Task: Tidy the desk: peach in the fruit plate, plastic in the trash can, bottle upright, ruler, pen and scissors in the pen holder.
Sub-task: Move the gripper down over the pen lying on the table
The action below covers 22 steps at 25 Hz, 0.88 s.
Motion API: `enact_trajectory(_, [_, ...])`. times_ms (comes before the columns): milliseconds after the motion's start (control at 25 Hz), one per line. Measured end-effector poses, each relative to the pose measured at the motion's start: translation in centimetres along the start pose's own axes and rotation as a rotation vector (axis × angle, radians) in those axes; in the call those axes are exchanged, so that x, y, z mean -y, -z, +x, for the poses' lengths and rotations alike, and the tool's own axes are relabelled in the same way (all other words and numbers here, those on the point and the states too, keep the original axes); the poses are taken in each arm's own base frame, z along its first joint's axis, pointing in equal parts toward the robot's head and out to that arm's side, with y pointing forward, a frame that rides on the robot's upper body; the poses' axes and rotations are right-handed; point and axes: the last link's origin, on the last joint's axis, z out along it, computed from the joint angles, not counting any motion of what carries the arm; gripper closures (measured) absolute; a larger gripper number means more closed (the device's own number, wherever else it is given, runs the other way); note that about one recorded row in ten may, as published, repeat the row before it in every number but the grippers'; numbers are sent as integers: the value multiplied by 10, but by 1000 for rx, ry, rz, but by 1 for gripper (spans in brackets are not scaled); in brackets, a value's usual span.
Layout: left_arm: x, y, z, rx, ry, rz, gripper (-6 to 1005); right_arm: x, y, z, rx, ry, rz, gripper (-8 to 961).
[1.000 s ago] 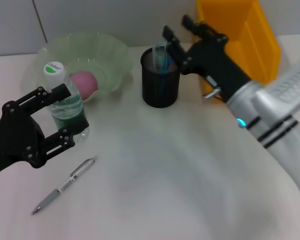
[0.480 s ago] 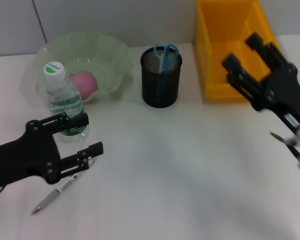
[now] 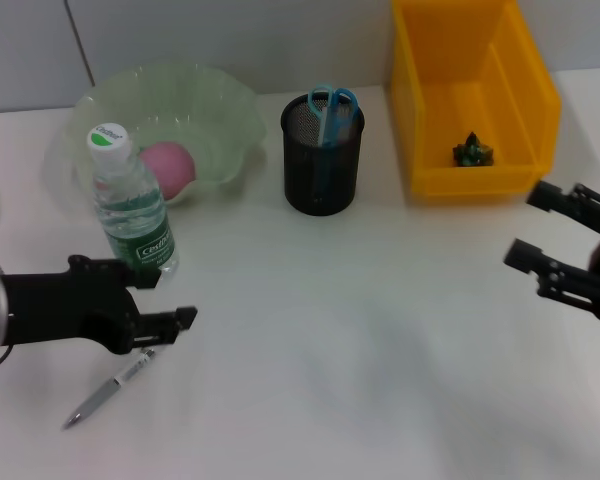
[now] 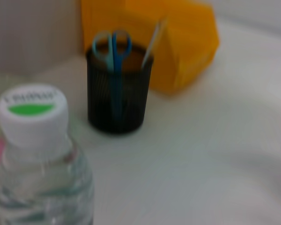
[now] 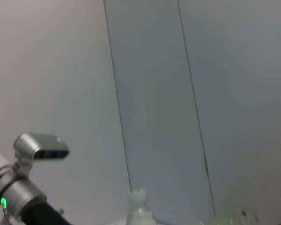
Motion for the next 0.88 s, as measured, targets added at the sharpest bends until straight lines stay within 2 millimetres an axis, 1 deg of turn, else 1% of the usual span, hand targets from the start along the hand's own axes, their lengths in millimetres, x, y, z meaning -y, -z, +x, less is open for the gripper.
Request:
enact_trajectory(40, [0, 0, 0, 0, 0, 0, 332, 0, 0, 0, 0, 0, 0, 148])
enact_trajectory(80, [-4, -1, 4, 52, -8, 14, 332, 0, 3, 0, -11, 3, 5, 148])
enact_trajectory(160, [-4, -1, 4, 52, -8, 14, 332, 1, 8, 0, -24, 11, 16, 148])
enact_trajectory(200, [-18, 0, 13, 168, -25, 36, 332, 1, 10, 0, -33, 15, 24, 148])
enact_trajectory(240, [-18, 0, 13, 168, -25, 36, 332, 1, 10, 0, -33, 15, 24, 148])
enact_trajectory(320, [-24, 0, 16, 275, -5, 66, 333, 1, 12, 0, -40, 17, 31, 148])
enact_trajectory(360, [-24, 0, 16, 275, -5, 66, 333, 1, 12, 0, -40, 17, 31, 148])
enact_trajectory(400, [-25, -1, 17, 324, 9, 78, 333, 2, 13, 0, -46, 20, 33, 148])
enact_trajectory(440, [-25, -1, 17, 324, 9, 78, 333, 2, 13, 0, -46, 20, 33, 148])
enact_trajectory(560, [-27, -5, 18, 401, 18, 100, 333, 4, 14, 1, -55, 26, 42, 148])
enact_trajectory(600, [-28, -11, 19, 455, 17, 116, 333, 6, 13, 1, -65, 28, 55, 148])
enact_trajectory(880, [-25, -22, 19, 534, 49, 131, 333, 9, 12, 3, -80, 30, 69, 149])
